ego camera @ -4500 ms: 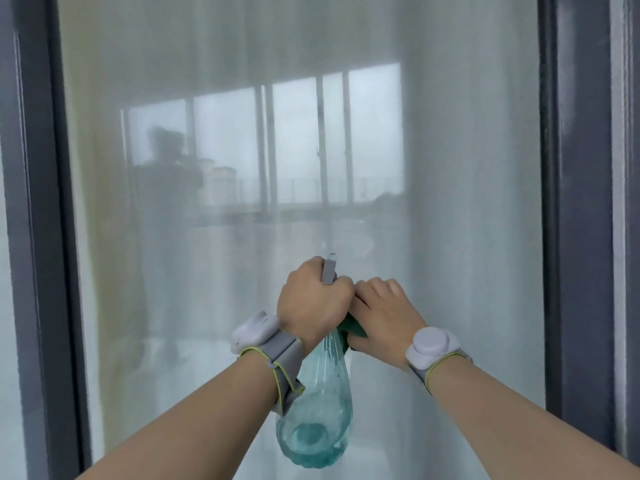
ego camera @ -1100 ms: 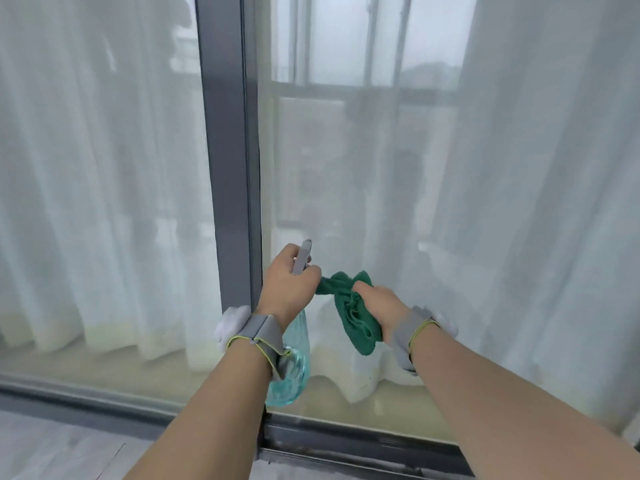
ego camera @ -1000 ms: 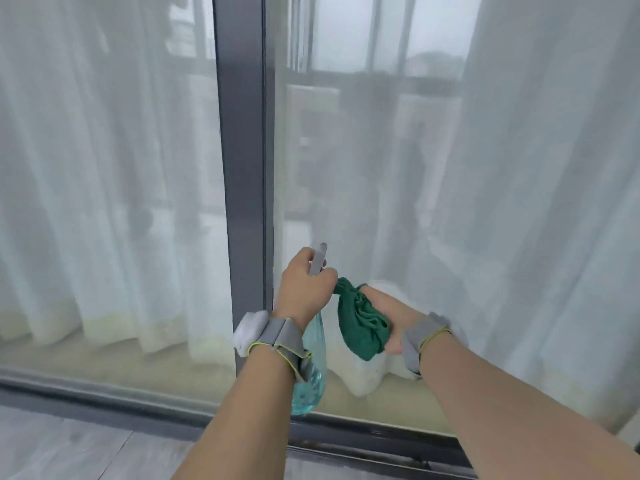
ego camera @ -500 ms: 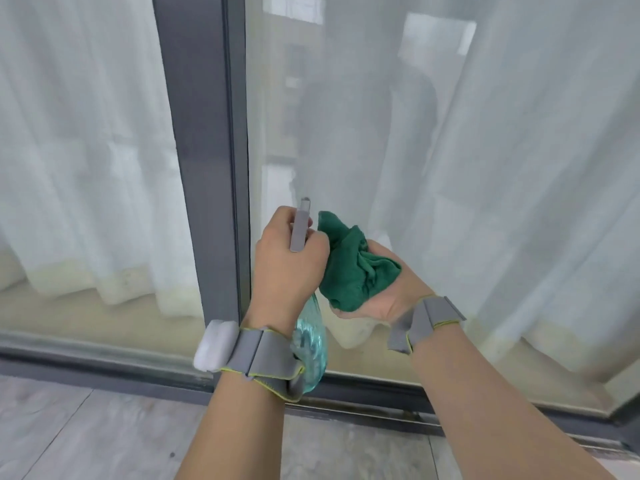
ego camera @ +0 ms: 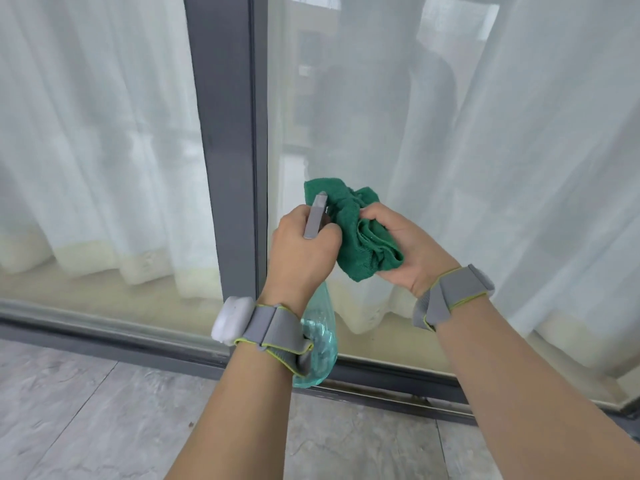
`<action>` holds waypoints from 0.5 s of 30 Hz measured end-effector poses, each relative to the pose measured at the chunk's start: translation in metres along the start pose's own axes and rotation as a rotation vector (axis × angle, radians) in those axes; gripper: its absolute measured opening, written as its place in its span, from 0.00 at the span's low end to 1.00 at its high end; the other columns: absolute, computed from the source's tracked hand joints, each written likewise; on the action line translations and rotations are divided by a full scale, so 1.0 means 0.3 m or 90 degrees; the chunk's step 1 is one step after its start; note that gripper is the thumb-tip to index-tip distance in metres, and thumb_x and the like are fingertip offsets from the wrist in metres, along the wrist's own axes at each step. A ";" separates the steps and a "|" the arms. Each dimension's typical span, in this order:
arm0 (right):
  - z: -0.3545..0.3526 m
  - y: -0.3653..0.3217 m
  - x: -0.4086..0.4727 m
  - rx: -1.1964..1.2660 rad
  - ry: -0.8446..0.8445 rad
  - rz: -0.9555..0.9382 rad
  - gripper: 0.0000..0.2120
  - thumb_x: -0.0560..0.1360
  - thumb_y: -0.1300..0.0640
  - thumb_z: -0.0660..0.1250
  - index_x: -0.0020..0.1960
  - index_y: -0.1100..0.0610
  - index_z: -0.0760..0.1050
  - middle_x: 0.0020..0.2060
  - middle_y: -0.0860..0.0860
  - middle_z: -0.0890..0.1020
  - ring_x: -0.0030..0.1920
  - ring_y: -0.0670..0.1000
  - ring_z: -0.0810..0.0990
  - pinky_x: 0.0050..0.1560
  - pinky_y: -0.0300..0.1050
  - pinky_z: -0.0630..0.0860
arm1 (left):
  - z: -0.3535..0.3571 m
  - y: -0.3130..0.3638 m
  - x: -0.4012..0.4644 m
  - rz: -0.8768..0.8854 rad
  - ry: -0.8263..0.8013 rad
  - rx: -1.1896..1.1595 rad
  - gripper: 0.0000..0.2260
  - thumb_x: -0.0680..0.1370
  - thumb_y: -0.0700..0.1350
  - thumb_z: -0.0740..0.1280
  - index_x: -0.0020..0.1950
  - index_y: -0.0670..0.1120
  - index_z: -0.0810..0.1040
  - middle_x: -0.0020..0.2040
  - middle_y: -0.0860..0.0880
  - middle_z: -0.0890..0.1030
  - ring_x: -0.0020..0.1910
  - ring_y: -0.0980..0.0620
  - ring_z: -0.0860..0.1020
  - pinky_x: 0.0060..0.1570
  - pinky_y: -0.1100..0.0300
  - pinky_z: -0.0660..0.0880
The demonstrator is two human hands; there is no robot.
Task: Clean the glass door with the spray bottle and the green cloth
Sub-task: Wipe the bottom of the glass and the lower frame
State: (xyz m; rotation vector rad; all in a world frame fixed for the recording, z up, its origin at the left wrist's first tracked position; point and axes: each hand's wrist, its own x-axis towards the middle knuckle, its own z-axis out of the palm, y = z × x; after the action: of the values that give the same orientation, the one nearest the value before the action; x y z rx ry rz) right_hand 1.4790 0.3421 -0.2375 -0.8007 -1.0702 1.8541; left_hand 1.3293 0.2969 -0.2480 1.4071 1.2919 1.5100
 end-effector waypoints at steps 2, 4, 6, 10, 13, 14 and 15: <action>0.013 0.014 0.001 -0.008 0.015 0.010 0.12 0.72 0.58 0.65 0.54 0.59 0.76 0.48 0.57 0.77 0.45 0.53 0.77 0.53 0.49 0.73 | -0.009 0.001 -0.014 -0.009 -0.002 -0.003 0.06 0.68 0.47 0.63 0.37 0.46 0.69 0.32 0.53 0.68 0.32 0.49 0.64 0.35 0.56 0.63; 0.017 0.030 -0.001 -0.026 0.048 0.002 0.21 0.69 0.58 0.66 0.61 0.61 0.74 0.51 0.59 0.77 0.47 0.55 0.77 0.54 0.51 0.73 | -0.012 -0.009 -0.026 -0.015 -0.002 -0.001 0.06 0.68 0.47 0.62 0.38 0.46 0.69 0.32 0.53 0.68 0.32 0.49 0.65 0.34 0.57 0.64; 0.036 0.035 -0.001 -0.042 0.085 -0.032 0.27 0.67 0.59 0.67 0.66 0.61 0.71 0.52 0.59 0.78 0.48 0.56 0.78 0.52 0.52 0.76 | -0.017 -0.025 -0.032 -0.024 -0.001 0.010 0.07 0.68 0.48 0.62 0.38 0.45 0.70 0.32 0.53 0.69 0.31 0.50 0.65 0.34 0.57 0.64; 0.104 0.014 -0.019 -0.168 0.214 -0.176 0.25 0.69 0.63 0.69 0.64 0.55 0.68 0.51 0.55 0.81 0.46 0.53 0.82 0.47 0.51 0.80 | -0.041 -0.010 -0.019 -0.028 0.047 -0.020 0.10 0.73 0.42 0.65 0.34 0.47 0.67 0.25 0.58 0.65 0.27 0.54 0.61 0.30 0.60 0.61; 0.091 0.018 -0.023 -0.456 0.324 -0.322 0.28 0.68 0.59 0.72 0.64 0.51 0.65 0.54 0.48 0.77 0.52 0.48 0.79 0.52 0.45 0.77 | -0.034 0.034 -0.015 0.005 0.056 -0.014 0.09 0.71 0.44 0.64 0.34 0.46 0.66 0.26 0.58 0.65 0.28 0.52 0.61 0.30 0.60 0.61; 0.070 0.029 -0.014 -0.613 0.344 -0.366 0.30 0.66 0.56 0.72 0.65 0.51 0.65 0.55 0.47 0.74 0.55 0.47 0.74 0.54 0.43 0.73 | -0.035 0.043 -0.012 0.019 0.061 0.002 0.08 0.70 0.46 0.63 0.34 0.45 0.68 0.27 0.56 0.66 0.30 0.51 0.62 0.30 0.60 0.62; 0.042 0.011 -0.023 -0.785 0.357 -0.410 0.31 0.64 0.53 0.71 0.65 0.53 0.66 0.55 0.47 0.71 0.56 0.48 0.71 0.56 0.43 0.70 | -0.024 0.085 -0.004 0.033 0.059 0.017 0.08 0.71 0.45 0.64 0.35 0.43 0.69 0.29 0.54 0.68 0.31 0.50 0.63 0.31 0.59 0.62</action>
State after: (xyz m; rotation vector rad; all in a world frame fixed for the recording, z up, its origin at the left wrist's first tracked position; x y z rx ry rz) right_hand 1.4707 0.3305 -0.2341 -1.3093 -1.7621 0.2437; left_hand 1.3260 0.2875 -0.2236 1.4128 1.3448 1.6148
